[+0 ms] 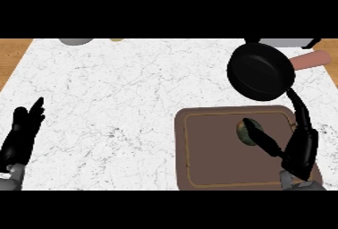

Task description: Pick the squash from the tray and place it in the pot

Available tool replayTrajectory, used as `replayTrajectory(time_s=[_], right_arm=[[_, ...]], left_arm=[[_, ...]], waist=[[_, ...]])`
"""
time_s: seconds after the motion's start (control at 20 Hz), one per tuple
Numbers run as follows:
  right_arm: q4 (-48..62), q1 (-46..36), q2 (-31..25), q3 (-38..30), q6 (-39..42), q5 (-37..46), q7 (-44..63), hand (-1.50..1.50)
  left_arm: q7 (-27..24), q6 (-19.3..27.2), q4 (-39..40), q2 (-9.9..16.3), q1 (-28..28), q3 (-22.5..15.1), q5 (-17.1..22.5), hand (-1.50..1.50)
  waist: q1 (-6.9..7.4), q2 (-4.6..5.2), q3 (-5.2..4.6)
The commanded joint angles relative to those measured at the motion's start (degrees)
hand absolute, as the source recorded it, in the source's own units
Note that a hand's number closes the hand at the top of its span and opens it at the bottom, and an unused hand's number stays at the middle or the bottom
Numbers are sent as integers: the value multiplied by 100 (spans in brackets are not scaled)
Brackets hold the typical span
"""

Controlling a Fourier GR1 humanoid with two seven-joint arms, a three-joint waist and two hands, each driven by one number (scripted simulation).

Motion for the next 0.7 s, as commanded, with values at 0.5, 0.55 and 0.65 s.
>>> replayTrajectory(time_s=[0.5, 0.55, 0.65], right_arm=[[-1534, 145, -734, 414, 3745, 2416, 4507, -150], [-1716, 106, -679, 568, 4113, 2411, 4826, -150], [-1961, -34, -527, 781, 4847, 2206, 5450, -150]], left_arm=[[267, -122, -38, 65, -146, 53, -30, 0], [78, -76, 74, -45, -53, -1, -90, 0], [154, -85, 65, -75, -164, -22, -101, 0]], waist=[[59, -33, -20], [63, -25, -28], [83, -7, -13]])
